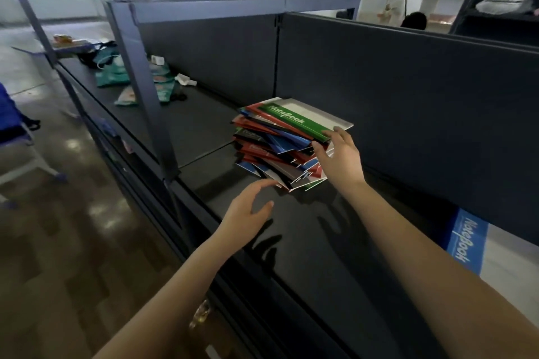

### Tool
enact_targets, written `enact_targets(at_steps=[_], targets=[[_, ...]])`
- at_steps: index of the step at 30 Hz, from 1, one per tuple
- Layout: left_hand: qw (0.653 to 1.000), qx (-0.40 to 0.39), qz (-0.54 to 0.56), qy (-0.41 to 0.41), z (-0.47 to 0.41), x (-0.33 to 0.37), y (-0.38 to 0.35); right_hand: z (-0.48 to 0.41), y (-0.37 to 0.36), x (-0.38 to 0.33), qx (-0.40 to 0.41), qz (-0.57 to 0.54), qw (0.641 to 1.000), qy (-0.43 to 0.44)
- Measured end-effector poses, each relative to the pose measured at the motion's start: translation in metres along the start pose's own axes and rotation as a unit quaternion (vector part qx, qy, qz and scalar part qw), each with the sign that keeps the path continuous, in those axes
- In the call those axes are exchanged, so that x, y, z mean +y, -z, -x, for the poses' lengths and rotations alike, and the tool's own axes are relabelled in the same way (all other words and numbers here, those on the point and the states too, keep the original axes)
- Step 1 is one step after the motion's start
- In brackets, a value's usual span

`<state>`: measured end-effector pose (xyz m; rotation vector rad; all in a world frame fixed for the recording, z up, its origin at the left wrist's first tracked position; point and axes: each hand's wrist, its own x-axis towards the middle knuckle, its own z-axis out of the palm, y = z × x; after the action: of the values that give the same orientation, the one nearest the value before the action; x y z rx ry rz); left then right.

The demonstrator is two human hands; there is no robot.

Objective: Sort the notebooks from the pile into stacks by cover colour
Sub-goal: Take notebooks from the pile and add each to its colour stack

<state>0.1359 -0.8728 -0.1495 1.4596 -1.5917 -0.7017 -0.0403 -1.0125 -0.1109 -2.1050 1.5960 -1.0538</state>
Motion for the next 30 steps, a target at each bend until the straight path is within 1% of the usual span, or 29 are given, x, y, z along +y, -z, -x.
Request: enact_targets(at_steps=[6,9,12,16,20,28,30], targets=[[0.999,0.017,0.02,0.025,-0.004,-0.016,0.013,-0.032,-0.014,-0.009,0.002,0.007,1.0,0.019],[0.999,0.025,0.02,0.029,-0.005,-0.019,0.018,-0.047,-0.018,-0.011,-0.022,0.015,1.0,0.016],[0.999,0.024,0.024,0.033,-0.008,-0.021,0.02,-0.055,-0.021,-0.01,-0.063,0.074,0.995,0.024],[0.998,0.022,0.042,0.046,-0.009,-0.025,0.02,-0.058,-0.017,-0.011,-0.078,0.142,0.986,0.027],[0.997,0.019,0.049,0.052,-0.007,-0.026,0.016,-0.058,-0.016,-0.016,-0.065,0.246,0.966,0.044],[0.996,0.021,0.059,0.061,0.001,-0.027,0.021,-0.052,-0.015,-0.025,-0.024,0.325,0.942,0.076],[0.996,0.024,0.061,0.062,0.004,-0.027,0.023,-0.052,-0.008,-0.024,-0.015,0.319,0.944,0.082]])
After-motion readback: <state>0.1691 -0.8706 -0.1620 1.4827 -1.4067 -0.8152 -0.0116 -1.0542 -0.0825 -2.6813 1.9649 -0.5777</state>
